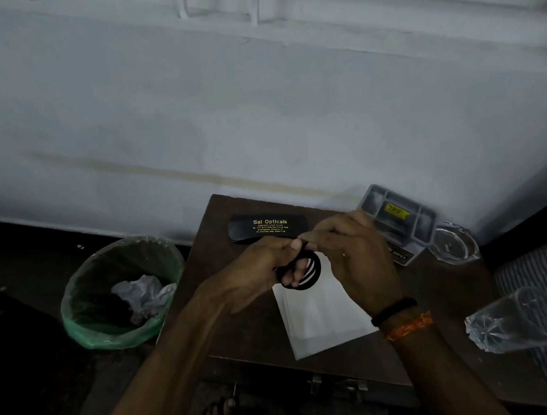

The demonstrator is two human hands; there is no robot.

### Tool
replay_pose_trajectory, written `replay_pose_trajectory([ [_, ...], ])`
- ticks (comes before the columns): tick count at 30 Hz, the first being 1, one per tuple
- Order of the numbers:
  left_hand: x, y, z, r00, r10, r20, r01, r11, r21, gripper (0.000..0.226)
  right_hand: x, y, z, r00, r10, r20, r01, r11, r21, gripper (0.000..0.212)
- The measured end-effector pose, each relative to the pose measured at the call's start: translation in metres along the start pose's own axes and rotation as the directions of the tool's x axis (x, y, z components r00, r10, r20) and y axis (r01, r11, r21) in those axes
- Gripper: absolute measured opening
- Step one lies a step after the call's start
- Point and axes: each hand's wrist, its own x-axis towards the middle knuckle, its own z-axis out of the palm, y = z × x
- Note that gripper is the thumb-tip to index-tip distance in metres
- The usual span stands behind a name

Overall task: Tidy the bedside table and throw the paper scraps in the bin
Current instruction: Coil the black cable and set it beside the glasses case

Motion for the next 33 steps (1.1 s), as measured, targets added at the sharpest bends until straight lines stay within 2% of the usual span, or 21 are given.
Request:
replay_pose_trajectory([
  [4, 0.002, -0.001, 0.003, 0.999, 0.045, -0.029, -0.045, 0.999, 0.016, 0.029, -0.001, -0.005, 0.003, 0.986, 0.165, 0.007, -0.161, 0.957, 0.239, 0.022],
  [8, 0.003, 0.0, 0.003, 0.995, 0.056, -0.082, -0.062, 0.995, -0.073, 0.034, -0.001, -0.01, 0.01, 0.928, 0.353, 0.118, -0.365, 0.799, 0.479, 0.026],
  [9, 0.004, -0.001, 0.002, 0.993, 0.066, -0.098, -0.075, 0.992, -0.096, 0.035, -0.002, -0.01, 0.012, 0.907, 0.382, 0.176, -0.411, 0.716, 0.565, 0.027],
  [12, 0.008, -0.003, -0.001, 0.984, 0.101, -0.15, -0.116, 0.989, -0.095, 0.037, -0.002, -0.014, 0.011, 0.832, 0.412, 0.372, -0.518, 0.334, 0.788, 0.029],
  [13, 0.009, -0.004, -0.002, 0.981, 0.112, -0.161, -0.127, 0.988, -0.088, 0.037, -0.002, -0.015, 0.01, 0.838, 0.396, 0.376, -0.511, 0.324, 0.796, 0.028],
  [14, 0.011, -0.005, -0.003, 0.978, 0.122, -0.168, -0.136, 0.988, -0.074, 0.037, -0.002, -0.015, 0.01, 0.852, 0.385, 0.355, -0.499, 0.395, 0.771, 0.028],
  [16, 0.013, -0.009, -0.005, 0.973, 0.143, -0.183, -0.144, 0.99, 0.009, 0.036, -0.003, -0.014, 0.012, 0.865, 0.38, 0.327, -0.494, 0.532, 0.688, 0.041],
  [21, 0.014, -0.017, -0.002, 0.964, 0.205, -0.168, -0.162, 0.957, 0.242, 0.037, -0.002, -0.017, 0.016, 0.881, 0.417, 0.223, -0.461, 0.651, 0.602, 0.049],
  [25, 0.011, -0.021, -0.001, 0.931, 0.322, -0.174, -0.214, 0.864, 0.455, 0.038, -0.002, -0.018, 0.022, 0.842, 0.505, 0.189, -0.499, 0.596, 0.629, 0.036],
  [27, 0.01, -0.022, -0.002, 0.925, 0.352, -0.14, -0.242, 0.835, 0.494, 0.038, -0.002, -0.018, 0.023, 0.823, 0.533, 0.197, -0.516, 0.557, 0.651, 0.033],
  [30, 0.013, -0.024, -0.003, 0.955, 0.279, -0.103, -0.216, 0.889, 0.404, 0.041, -0.002, -0.02, 0.023, 0.816, 0.547, 0.188, -0.517, 0.543, 0.662, 0.034],
  [33, 0.015, -0.024, -0.003, 0.968, 0.236, -0.087, -0.2, 0.932, 0.302, 0.038, -0.002, -0.018, 0.023, 0.775, 0.582, 0.247, -0.537, 0.4, 0.742, 0.035],
])
